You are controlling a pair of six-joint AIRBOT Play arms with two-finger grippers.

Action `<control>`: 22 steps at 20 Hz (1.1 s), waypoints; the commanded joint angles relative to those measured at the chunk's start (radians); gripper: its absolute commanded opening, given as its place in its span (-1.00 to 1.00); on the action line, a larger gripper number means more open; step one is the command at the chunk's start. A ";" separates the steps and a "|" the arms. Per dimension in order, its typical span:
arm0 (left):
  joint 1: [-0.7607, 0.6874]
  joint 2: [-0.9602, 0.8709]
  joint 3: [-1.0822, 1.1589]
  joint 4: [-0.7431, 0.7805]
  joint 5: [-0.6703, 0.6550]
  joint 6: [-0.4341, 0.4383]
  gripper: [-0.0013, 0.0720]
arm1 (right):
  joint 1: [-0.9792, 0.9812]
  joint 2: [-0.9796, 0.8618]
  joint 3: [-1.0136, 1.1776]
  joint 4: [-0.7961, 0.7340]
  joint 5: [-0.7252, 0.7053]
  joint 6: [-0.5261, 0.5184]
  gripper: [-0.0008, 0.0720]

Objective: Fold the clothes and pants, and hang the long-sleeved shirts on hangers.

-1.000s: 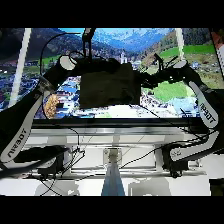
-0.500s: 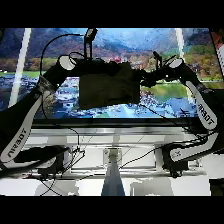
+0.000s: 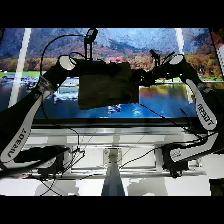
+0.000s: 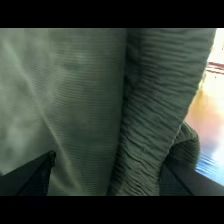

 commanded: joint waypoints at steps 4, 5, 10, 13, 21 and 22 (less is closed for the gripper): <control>0.001 0.001 0.000 0.000 -0.008 0.000 0.94 | 0.093 -0.032 0.006 -0.174 -0.075 0.105 0.93; 0.001 0.001 0.000 0.000 -0.008 0.000 0.95 | 0.098 -0.047 0.006 -0.142 -0.073 0.105 0.92; 0.002 0.000 0.000 0.020 -0.008 0.001 0.95 | 0.161 -0.124 0.006 0.100 -0.119 0.083 0.38; 0.014 0.003 0.000 0.058 -0.008 0.001 0.94 | 0.210 -0.125 0.019 0.092 -0.214 0.085 -0.84; 0.255 0.206 0.000 0.203 -0.083 0.008 0.30 | -0.001 0.084 0.126 -0.042 -0.081 0.097 -0.84; 0.286 0.245 0.000 0.236 -0.088 0.008 0.30 | -0.057 0.141 0.127 -0.051 -0.069 0.098 -0.84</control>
